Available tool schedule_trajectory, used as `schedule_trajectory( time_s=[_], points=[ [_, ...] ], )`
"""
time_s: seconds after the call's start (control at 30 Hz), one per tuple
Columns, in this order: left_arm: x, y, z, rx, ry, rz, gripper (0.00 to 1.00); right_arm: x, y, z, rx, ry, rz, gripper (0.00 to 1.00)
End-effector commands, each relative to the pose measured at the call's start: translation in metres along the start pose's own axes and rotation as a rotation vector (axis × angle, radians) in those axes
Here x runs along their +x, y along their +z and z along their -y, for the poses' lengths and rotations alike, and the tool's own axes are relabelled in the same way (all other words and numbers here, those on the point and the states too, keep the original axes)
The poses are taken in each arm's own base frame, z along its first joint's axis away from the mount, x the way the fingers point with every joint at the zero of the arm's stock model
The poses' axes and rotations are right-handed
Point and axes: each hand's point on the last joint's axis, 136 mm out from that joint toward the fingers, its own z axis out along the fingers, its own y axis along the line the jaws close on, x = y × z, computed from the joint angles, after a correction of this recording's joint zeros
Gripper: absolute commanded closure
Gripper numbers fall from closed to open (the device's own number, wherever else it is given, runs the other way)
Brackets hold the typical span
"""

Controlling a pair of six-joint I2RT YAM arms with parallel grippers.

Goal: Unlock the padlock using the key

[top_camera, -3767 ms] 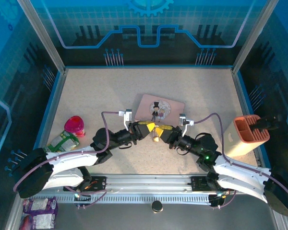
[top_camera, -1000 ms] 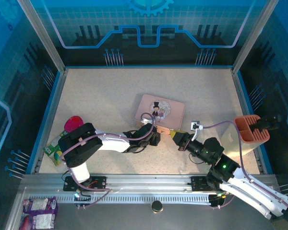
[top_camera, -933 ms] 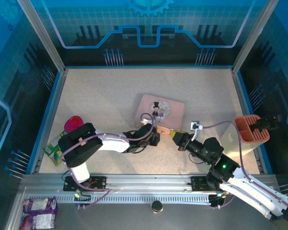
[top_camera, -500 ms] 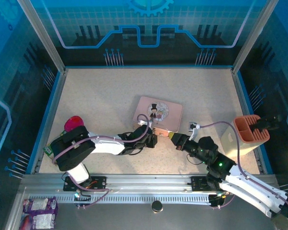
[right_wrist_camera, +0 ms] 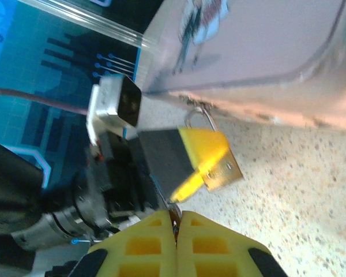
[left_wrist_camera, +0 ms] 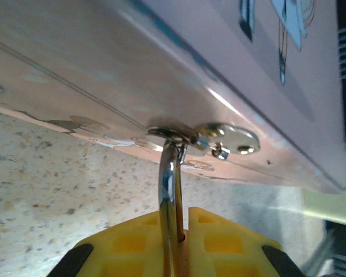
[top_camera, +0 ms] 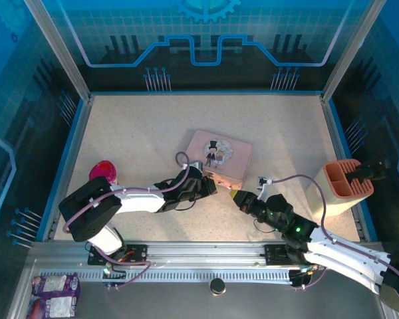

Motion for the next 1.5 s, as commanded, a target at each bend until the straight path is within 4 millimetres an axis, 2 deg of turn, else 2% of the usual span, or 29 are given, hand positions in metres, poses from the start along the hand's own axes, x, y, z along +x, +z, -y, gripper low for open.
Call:
schedule_trajectory(
  time_s=[0.0,0.2,0.5,0.63,0.87,1.47],
  points=[
    [-0.021,-0.011,0.043,0.197,-0.134,0.055,0.99,0.002,0.002,-0.001,-0.020,0.070,0.027,1.00],
    [-0.027,-0.019,0.048,0.317,-0.260,0.104,1.00,0.012,0.007,0.000,-0.014,0.175,-0.014,1.00],
    [-0.027,-0.023,0.054,0.398,-0.312,0.103,1.00,0.024,0.016,0.007,0.023,0.298,-0.070,1.00],
    [-0.025,-0.023,0.055,0.425,-0.326,0.097,1.00,0.022,0.019,-0.002,-0.009,0.304,-0.069,1.00],
    [-0.018,-0.023,0.054,0.452,-0.342,0.084,1.00,0.023,0.025,-0.003,-0.024,0.343,-0.071,1.00],
    [-0.008,-0.028,0.056,0.492,-0.364,0.055,1.00,0.014,0.026,0.009,0.012,0.376,-0.066,1.00]
  ],
)
